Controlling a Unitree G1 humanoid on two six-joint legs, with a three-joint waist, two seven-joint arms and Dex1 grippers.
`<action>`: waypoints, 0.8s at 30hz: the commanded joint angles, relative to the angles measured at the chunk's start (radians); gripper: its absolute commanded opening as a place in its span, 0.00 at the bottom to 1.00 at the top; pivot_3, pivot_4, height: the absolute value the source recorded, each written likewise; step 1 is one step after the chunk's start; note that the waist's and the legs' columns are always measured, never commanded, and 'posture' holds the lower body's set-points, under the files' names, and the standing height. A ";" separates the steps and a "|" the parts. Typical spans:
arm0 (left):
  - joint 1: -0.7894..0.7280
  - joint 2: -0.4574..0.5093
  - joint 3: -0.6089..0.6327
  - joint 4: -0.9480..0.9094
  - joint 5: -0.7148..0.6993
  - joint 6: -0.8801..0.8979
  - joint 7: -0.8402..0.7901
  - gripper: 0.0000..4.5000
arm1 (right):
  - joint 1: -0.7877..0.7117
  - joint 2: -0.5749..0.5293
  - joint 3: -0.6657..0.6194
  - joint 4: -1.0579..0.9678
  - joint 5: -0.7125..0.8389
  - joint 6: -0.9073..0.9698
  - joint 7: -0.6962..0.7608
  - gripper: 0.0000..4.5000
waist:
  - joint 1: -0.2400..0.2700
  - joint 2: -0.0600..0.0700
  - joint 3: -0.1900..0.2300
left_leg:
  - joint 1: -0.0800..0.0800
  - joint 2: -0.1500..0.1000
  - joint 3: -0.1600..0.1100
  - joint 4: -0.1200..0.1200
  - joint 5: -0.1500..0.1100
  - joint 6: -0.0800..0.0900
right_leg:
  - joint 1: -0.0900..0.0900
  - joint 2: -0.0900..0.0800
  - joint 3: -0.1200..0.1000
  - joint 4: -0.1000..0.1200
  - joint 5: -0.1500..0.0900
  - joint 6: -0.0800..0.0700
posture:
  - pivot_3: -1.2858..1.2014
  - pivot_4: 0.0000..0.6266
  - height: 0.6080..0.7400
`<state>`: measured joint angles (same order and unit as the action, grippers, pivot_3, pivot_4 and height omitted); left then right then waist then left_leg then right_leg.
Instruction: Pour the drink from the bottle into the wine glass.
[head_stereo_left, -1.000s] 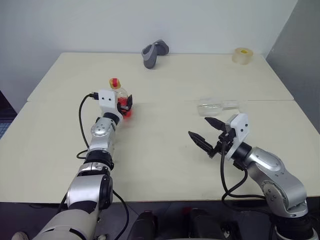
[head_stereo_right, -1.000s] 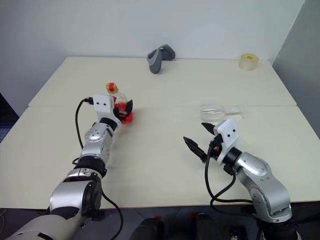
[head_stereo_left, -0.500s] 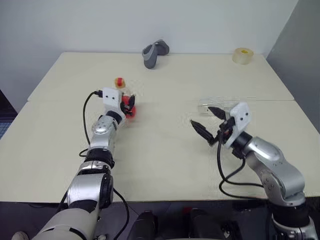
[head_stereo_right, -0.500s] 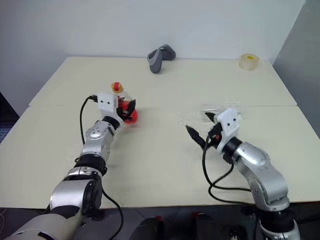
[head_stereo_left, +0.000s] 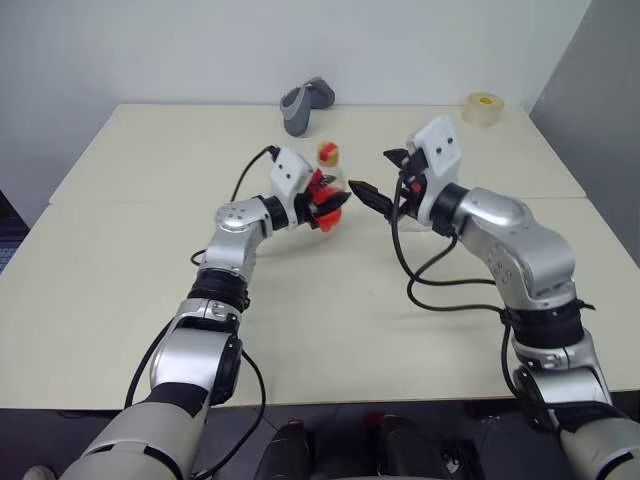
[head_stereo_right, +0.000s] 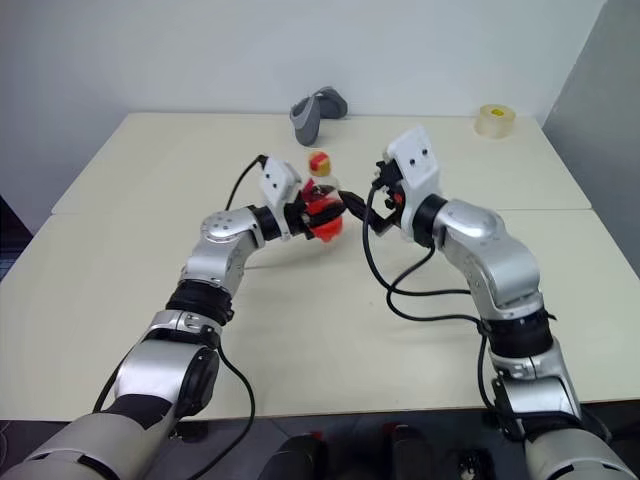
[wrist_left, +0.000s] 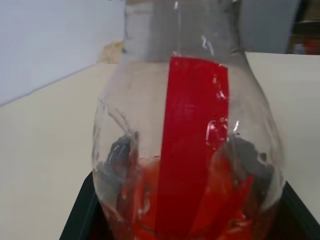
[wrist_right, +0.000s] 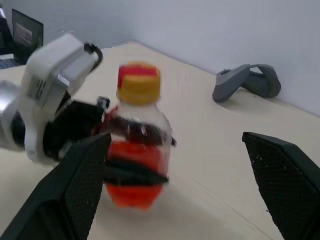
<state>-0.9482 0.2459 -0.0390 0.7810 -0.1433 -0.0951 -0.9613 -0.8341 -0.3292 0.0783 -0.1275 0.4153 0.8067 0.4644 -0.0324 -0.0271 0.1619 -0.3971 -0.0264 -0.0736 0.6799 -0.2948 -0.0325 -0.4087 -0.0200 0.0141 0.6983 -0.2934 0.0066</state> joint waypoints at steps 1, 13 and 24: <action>-0.033 -0.016 0.004 -0.046 -0.036 -0.019 -0.058 0.46 | -0.061 0.012 -0.055 0.022 0.036 0.028 0.007 1.00 | 0.000 0.000 0.000 | -0.001 0.000 0.000 0.000 0.000 0.000 | -0.001 0.000 0.000 0.000 0.000 0.000 | 0.52 0.24 1.00; -0.088 -0.038 0.024 0.043 -0.031 -0.044 -0.077 0.45 | -0.127 0.036 -0.097 0.074 0.073 0.088 0.017 1.00 | 0.000 0.000 0.000 | -0.002 0.000 0.000 0.000 0.000 0.000 | -0.003 0.000 0.000 0.002 0.000 0.000 | 0.52 0.24 1.00; -0.110 -0.051 0.039 0.086 -0.036 -0.065 -0.054 0.44 | -0.129 0.124 -0.171 0.077 0.118 0.097 -0.061 0.55 | -0.001 0.000 0.000 | -0.002 0.000 0.001 0.000 0.000 0.000 | -0.004 0.000 0.001 0.003 0.000 0.000 | 0.52 0.24 1.00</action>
<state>-1.0166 0.1968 -0.0301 0.8800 -0.1558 -0.1393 -1.0230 -0.9310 -0.2106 -0.0621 -0.0232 0.5132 0.9136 0.4101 -0.0332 -0.0269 0.1620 -0.3994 -0.0264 -0.0728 0.6802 -0.2948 -0.0323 -0.4128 -0.0202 0.0150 0.7015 -0.2933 0.0066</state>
